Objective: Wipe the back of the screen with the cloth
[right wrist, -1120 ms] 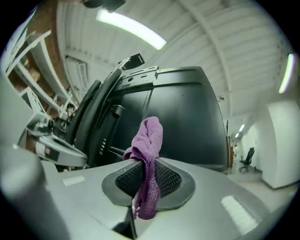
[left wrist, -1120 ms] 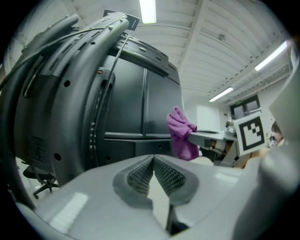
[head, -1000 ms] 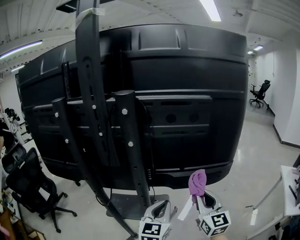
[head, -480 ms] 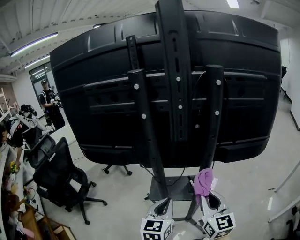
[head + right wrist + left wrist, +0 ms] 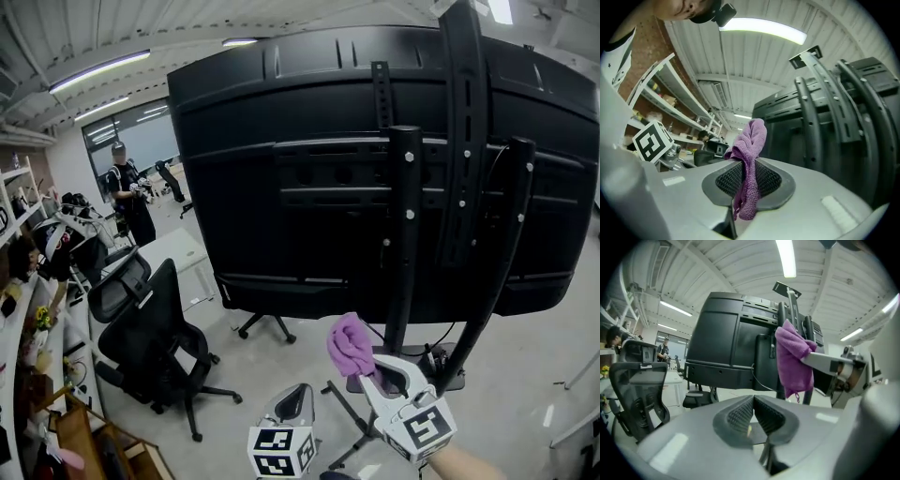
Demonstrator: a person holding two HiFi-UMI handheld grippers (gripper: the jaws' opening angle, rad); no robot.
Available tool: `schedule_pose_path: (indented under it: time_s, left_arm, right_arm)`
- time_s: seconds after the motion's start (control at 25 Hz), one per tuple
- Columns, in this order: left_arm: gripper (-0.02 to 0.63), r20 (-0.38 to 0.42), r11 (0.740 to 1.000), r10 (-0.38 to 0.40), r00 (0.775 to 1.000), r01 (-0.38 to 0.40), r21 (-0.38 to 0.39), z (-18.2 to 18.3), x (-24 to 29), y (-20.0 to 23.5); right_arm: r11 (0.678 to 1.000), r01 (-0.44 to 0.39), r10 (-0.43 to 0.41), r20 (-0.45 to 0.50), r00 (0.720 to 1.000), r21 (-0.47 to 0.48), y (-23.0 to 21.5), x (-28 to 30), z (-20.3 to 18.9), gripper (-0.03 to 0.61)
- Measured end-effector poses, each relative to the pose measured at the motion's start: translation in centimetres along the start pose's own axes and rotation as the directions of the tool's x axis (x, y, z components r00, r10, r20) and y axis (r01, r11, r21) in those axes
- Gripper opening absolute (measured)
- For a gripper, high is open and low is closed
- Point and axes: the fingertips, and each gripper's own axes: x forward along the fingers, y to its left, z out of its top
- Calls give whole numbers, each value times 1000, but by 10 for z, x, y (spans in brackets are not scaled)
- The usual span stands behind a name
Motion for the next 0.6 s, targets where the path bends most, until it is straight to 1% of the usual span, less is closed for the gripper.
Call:
schedule_pose_path:
  time_s: [0.12, 0.2, 0.28, 0.36, 0.48, 0.56, 0.6]
  left_arm:
    - [8, 6, 998, 51, 999, -51, 24, 26, -2, 40]
    - [8, 16, 996, 81, 997, -82, 40, 44, 4, 64]
    - [8, 23, 995, 94, 995, -95, 43, 62, 15, 88]
    - [8, 26, 995, 93, 995, -94, 41, 79, 26, 113]
    - [8, 47, 995, 84, 995, -86, 53, 110, 46, 147]
    - [8, 75, 995, 68, 995, -73, 72, 134, 60, 163]
    - [8, 85, 994, 58, 995, -65, 85, 145, 67, 170]
  right_arm:
    - [987, -91, 92, 2, 996, -134, 18, 55, 39, 55]
    - [965, -111, 115, 1, 993, -237, 23, 95, 70, 55]
    - [933, -107, 117, 8, 993, -344, 25, 136, 106, 55]
    - [893, -76, 104, 39, 994, -444, 25, 176, 148, 55]
    - [821, 7, 61, 100, 993, -571, 18, 231, 213, 55]
    - [757, 71, 8, 118, 993, -649, 10, 264, 253, 55]
    - [717, 110, -27, 130, 991, -688, 5, 279, 272, 55]
